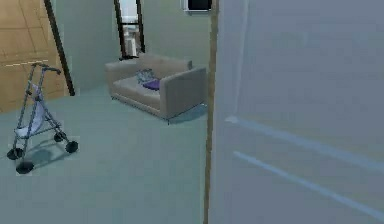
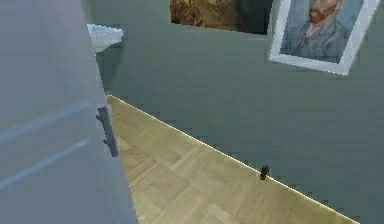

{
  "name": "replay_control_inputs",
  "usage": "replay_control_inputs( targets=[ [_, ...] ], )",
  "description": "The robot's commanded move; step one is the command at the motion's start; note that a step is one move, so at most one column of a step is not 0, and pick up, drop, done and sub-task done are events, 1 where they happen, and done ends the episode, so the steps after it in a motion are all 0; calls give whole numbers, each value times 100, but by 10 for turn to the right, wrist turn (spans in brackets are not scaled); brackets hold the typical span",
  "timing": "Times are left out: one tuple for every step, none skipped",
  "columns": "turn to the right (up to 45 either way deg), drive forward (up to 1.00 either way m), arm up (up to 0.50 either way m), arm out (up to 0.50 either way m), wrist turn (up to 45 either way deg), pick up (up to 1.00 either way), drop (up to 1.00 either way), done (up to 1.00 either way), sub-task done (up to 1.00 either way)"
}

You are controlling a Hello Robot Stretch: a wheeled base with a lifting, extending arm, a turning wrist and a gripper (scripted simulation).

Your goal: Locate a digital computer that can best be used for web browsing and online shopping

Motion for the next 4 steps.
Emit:
replay_control_inputs(
  targets=[
    [0,40,0,0,0,0,0,0,0],
    [-450,0,0,0,0,0,0,0,0],
    [0,30,0,0,0,0,0,0,0],
    [240,0,0,0,0,0,0,0,0]
  ],
)
